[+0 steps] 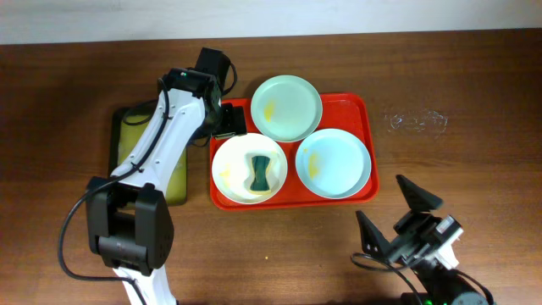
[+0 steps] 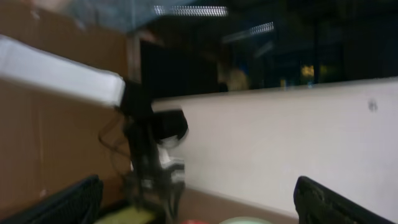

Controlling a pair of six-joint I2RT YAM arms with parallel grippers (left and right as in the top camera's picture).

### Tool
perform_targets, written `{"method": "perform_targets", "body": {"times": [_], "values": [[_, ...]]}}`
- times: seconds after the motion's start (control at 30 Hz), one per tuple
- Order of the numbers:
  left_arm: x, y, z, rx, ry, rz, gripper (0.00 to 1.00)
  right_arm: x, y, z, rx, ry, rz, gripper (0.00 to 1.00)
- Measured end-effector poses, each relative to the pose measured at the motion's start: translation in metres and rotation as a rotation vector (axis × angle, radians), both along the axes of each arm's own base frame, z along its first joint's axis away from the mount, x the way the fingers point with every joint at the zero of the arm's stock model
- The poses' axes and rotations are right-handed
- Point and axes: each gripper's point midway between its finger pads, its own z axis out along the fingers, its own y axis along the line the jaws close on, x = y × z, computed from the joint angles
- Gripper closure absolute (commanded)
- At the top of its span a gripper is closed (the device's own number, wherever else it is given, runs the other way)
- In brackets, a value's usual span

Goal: Clean dirty plates on tray and stack at the side
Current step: 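Reach the right gripper to the white plate rim and grip it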

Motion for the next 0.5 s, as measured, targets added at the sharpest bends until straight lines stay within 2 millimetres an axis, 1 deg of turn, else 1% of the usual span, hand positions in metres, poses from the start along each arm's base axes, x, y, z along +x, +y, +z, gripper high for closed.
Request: {"method": "perform_targets", "body": {"times": [0.07, 0.1, 0.13, 0.17, 0.2, 0.23, 0.27, 0.3, 0.33, 0.37, 0.4, 0.43, 0.47, 0.5], "values": [[0.0, 0.0, 0.0, 0.0, 0.0, 0.0, 0.01, 0.005, -0.008, 0.011, 0.059, 0.055, -0.033, 0.01], [0.0, 0.0, 0.0, 0.0, 0.002, 0.0, 0.01, 0.008, -0.013, 0.036, 0.062, 0.098, -0.065, 0.01], [0.0, 0.0, 0.0, -0.001, -0.001, 0.0, 0.01, 0.013, -0.014, 0.05, 0.044, 0.184, -0.087, 0.01], [-0.001, 0.0, 0.001, 0.0, 0.002, 0.0, 0.0, 0.028, -0.015, 0.07, 0.023, 0.347, -0.099, 0.01], [0.001, 0.0, 0.002, -0.003, -0.006, 0.0, 0.01, 0.041, -0.011, 0.063, -0.006, 0.582, -0.079, 0.01], [-0.001, 0.0, 0.002, 0.0, 0.0, 0.0, 0.01, 0.066, -0.006, 0.08, -0.034, 0.696, -0.039, 0.01], [0.0, 0.0, 0.002, 0.0, 0.0, 0.0, 0.01, 0.085, 0.005, 0.069, -0.043, 0.864, 0.058, 0.01], [-0.003, 0.001, 0.001, 0.003, 0.01, 0.0, 0.01, 0.101, 0.019, 0.066, -0.041, 0.945, 0.177, 0.0], [-0.003, 0.001, 0.002, 0.002, 0.01, 0.0, 0.01, 0.112, 0.028, 0.061, -0.039, 0.967, 0.264, 0.01], [-0.003, 0.001, 0.001, 0.003, 0.012, 0.0, 0.01, 0.126, 0.042, 0.045, -0.031, 1.031, 0.396, 0.01], [-0.003, 0.001, 0.001, 0.003, 0.011, 0.0, 0.01, 0.132, 0.049, 0.024, -0.018, 1.123, 0.433, 0.01], [-0.003, 0.0, 0.001, 0.003, 0.011, -0.001, 0.01, 0.131, 0.063, -0.001, -0.034, 1.235, 0.43, 0.01], [-0.003, 0.0, 0.001, 0.002, 0.011, -0.002, 0.01, 0.124, 0.08, -0.031, -0.098, 1.357, 0.388, 0.01], [-0.003, 0.0, 0.001, 0.003, 0.01, -0.002, 0.01, 0.117, 0.09, -0.054, -0.147, 1.455, 0.338, 0.01]]}}
